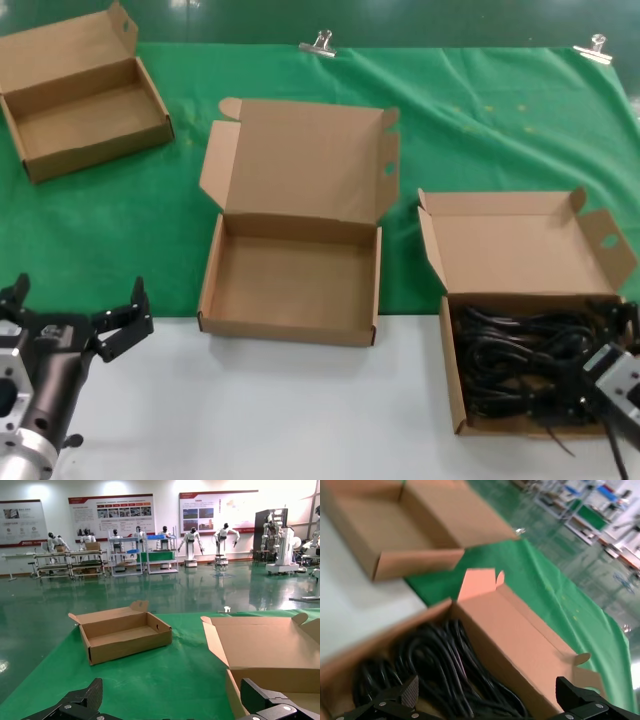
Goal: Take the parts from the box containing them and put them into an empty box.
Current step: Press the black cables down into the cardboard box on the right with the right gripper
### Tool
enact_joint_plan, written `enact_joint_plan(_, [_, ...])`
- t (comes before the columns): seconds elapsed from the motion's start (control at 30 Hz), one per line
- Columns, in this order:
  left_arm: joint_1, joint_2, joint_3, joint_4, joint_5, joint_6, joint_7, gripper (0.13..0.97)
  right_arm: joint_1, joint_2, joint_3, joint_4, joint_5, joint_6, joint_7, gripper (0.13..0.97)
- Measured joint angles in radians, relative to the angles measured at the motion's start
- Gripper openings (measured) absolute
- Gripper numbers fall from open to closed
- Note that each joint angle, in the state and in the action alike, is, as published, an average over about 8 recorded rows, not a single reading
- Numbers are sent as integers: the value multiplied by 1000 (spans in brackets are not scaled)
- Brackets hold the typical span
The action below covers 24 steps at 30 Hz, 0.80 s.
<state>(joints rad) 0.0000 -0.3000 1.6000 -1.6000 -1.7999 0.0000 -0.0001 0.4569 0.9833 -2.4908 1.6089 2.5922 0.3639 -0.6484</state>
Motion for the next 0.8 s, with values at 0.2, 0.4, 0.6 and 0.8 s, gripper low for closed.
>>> enact_joint_plan(0.2, [0,0,0,0,0,0,0,966,181,22,-190,-44,122,58,-241,966])
enact_joint_plan(0.4, [0,0,0,0,0,0,0,966,263,-15,-250,-104,154,77,-420,966])
enact_joint_plan(0.6, [0,0,0,0,0,0,0,966,289,-43,-260,-137,160,78,-502,966])
enact_joint_plan(0.8, [0,0,0,0,0,0,0,966,288,-39,-262,-118,161,84,-520,966])
